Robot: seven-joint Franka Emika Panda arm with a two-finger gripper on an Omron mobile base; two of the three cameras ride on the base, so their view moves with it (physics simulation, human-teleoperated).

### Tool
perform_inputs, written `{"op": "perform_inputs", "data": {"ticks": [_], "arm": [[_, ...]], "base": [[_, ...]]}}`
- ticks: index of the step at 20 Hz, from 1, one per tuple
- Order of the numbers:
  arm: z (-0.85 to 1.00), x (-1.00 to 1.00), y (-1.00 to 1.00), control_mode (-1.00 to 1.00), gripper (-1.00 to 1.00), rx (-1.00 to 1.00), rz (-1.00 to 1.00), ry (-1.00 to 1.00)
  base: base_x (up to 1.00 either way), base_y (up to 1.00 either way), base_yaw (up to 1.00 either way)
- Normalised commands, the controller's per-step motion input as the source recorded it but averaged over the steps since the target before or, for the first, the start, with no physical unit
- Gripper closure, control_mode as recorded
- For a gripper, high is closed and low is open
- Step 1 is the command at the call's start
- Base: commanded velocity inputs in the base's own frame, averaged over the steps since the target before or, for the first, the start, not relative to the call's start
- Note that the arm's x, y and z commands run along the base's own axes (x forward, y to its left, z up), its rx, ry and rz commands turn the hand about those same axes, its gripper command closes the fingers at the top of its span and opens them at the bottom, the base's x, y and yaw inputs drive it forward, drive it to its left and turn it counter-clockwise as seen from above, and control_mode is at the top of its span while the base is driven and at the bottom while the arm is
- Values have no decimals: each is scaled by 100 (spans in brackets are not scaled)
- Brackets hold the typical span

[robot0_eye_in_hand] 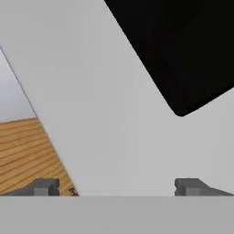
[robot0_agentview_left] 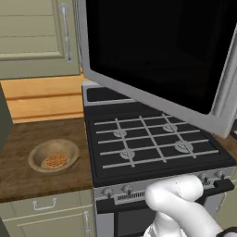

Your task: Open the microwave, place the bowl with waffle inside the microwave, then close the microwave door and turn it on.

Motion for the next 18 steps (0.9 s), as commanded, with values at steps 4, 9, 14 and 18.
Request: {"op": "perform_inputs", "data": {"ticks": [4,9,14,18], "arm": [[0,-100,100,-100,-100,-4,20,-34],[5,-73,99,-100,-100,-1,11,-35],[18,-2,67,-100,-100,2,1,-16],[7,45,51,-100,-100,5,0,-1]], "base": [[0,0,0],[0,0,0],[0,0,0],[0,0,0]]}}
